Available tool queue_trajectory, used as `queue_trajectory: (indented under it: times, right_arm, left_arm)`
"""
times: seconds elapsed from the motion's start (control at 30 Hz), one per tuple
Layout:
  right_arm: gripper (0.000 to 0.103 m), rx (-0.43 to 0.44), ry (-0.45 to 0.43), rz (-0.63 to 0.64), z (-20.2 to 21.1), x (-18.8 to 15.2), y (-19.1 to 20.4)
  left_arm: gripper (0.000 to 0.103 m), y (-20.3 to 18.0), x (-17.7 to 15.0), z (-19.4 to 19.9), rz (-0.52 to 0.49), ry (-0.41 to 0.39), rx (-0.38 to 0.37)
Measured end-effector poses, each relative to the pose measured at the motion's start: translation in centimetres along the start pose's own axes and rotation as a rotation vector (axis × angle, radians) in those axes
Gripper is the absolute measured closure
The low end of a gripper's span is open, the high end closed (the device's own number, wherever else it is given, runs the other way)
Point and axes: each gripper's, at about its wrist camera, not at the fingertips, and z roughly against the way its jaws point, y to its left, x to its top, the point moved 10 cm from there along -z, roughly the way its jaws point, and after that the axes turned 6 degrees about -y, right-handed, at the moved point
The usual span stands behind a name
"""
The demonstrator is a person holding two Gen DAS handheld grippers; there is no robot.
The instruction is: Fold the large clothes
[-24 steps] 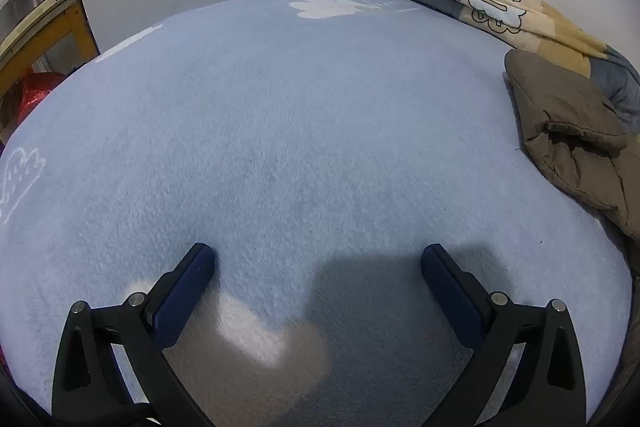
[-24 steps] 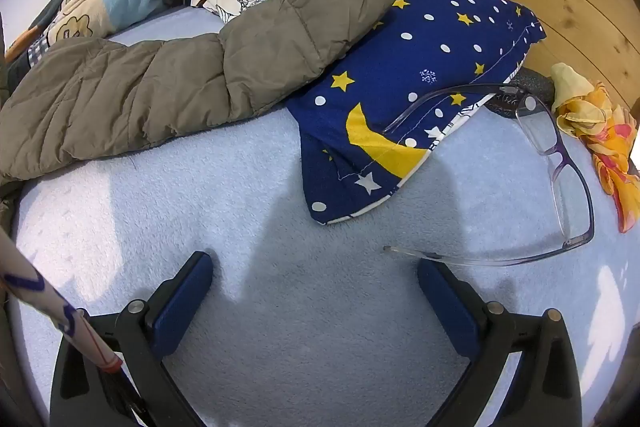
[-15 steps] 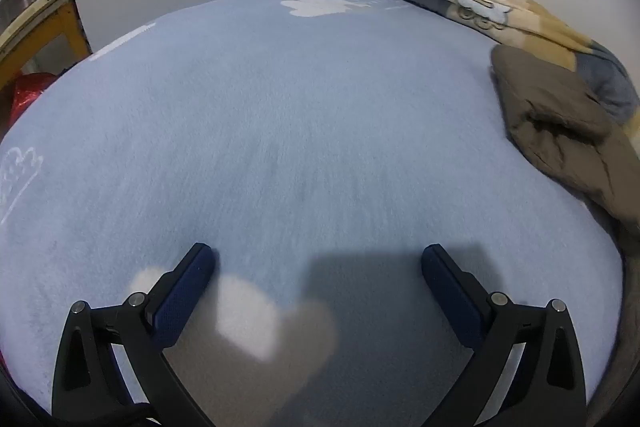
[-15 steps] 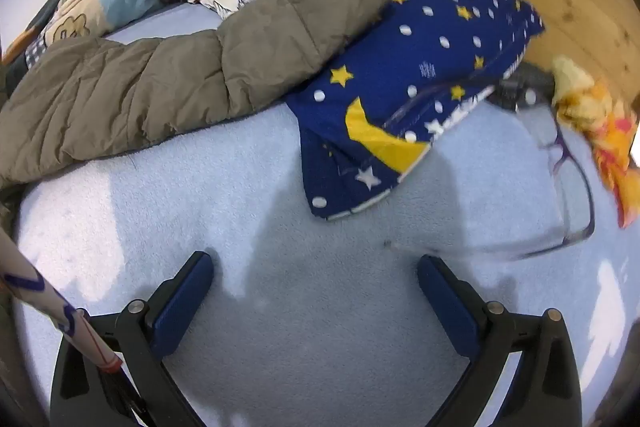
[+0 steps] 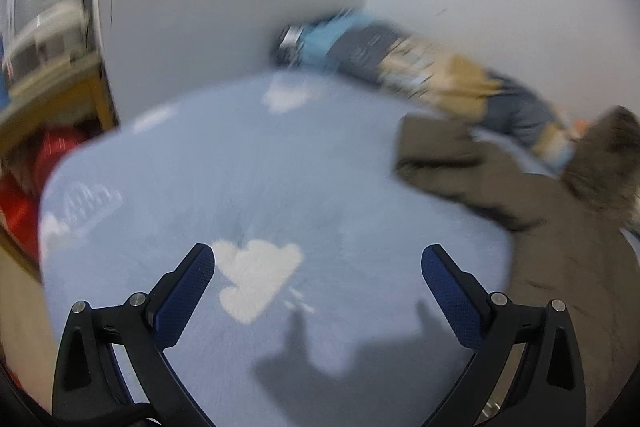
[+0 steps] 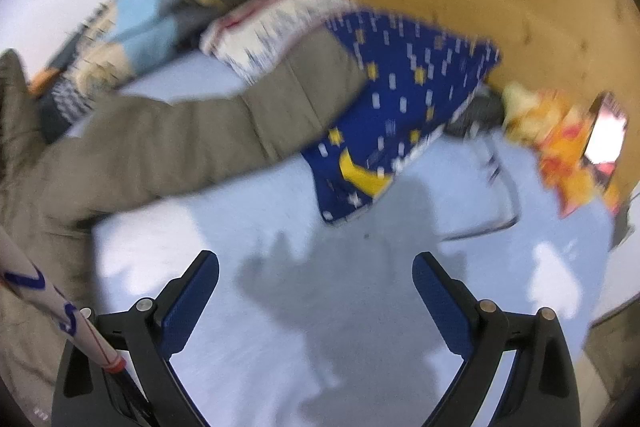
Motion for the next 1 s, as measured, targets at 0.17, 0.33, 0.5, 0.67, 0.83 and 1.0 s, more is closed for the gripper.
queue_trajectory:
  times: [0.17, 0.33, 0.5, 0.67, 0.83, 1.0]
  right_arm:
    - [0.004, 0.105, -0.170, 0.073, 10.0, 0.8, 3.7]
    - [0.003, 0.273, -0.239, 0.135, 18.8, -4.5, 7.9]
    - [0.003, 0.351, -0.281, 0.292, 23.4, -10.1, 11.4]
    - [0.003, 0.399, -0.310, 0.391, 25.6, -13.6, 13.3]
    - [0.003, 0.407, -0.303, 0.450, 26.0, -15.3, 14.4]
    - [0.004, 0.397, -0.269, 0.445, 25.4, -15.7, 15.1]
  left_arm:
    - [0.000, -5.3, -3.7, 9.7, -0.140, -0.070, -0.146]
    - [0.000, -9.7, -7.5, 17.0, -0.248, -0.085, -0.256]
    - [0.000, -11.7, -9.1, 21.6, -0.287, -0.078, -0.302]
    - [0.000, -12.5, -10.5, 23.4, -0.264, -0.063, -0.325]
    - [0.000, -13.1, -12.2, 23.5, -0.302, -0.029, -0.345]
    - [0.000, -13.4, -13.0, 23.0, -0.326, -0.008, -0.340]
